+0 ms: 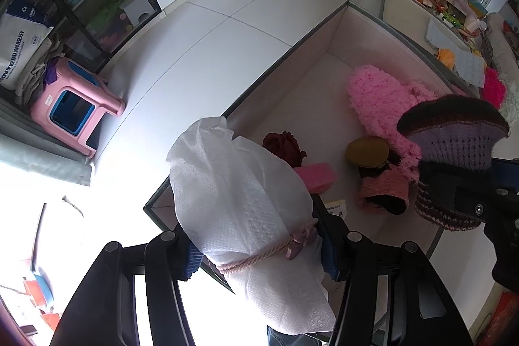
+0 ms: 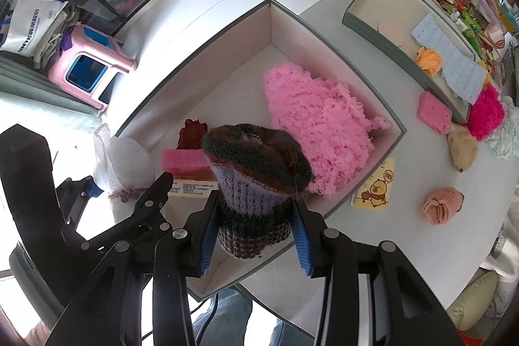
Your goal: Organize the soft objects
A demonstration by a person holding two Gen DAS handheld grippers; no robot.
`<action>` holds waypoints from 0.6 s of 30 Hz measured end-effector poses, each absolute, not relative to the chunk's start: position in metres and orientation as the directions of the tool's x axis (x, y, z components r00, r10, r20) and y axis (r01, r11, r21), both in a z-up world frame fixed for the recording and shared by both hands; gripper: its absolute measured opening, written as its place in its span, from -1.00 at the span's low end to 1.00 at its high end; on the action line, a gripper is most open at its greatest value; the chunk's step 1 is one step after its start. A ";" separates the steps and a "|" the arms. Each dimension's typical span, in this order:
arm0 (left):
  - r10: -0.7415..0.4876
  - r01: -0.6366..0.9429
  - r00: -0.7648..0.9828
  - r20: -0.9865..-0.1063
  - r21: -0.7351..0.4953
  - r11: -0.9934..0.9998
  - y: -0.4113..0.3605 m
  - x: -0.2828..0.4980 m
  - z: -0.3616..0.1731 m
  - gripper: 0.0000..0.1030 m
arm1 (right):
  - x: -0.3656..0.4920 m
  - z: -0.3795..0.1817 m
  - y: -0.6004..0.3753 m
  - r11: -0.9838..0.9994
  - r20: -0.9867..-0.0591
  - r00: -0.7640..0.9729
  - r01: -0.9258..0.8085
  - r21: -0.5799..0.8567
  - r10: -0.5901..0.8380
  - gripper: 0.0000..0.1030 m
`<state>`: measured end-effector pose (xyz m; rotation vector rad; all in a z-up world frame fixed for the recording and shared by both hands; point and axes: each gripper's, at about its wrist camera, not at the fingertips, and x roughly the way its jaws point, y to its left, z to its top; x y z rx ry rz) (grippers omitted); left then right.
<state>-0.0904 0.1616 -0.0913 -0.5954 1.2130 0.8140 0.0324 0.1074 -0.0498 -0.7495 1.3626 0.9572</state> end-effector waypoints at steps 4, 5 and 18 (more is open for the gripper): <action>0.225 -0.809 0.132 -0.965 0.026 0.587 0.162 -0.089 -0.092 0.13 | 0.033 -0.054 0.111 0.442 -0.992 -0.043 -0.893 0.091 0.117 -0.14; 0.225 -0.809 0.130 -0.966 0.027 0.587 0.162 -0.089 -0.092 0.13 | 0.033 -0.054 0.112 0.441 -0.992 -0.044 -0.893 0.091 0.115 -0.14; 0.221 -0.810 0.121 -0.968 0.032 0.585 0.166 -0.085 -0.095 0.13 | 0.033 -0.060 0.124 0.432 -0.994 -0.042 -0.898 0.083 0.104 -0.14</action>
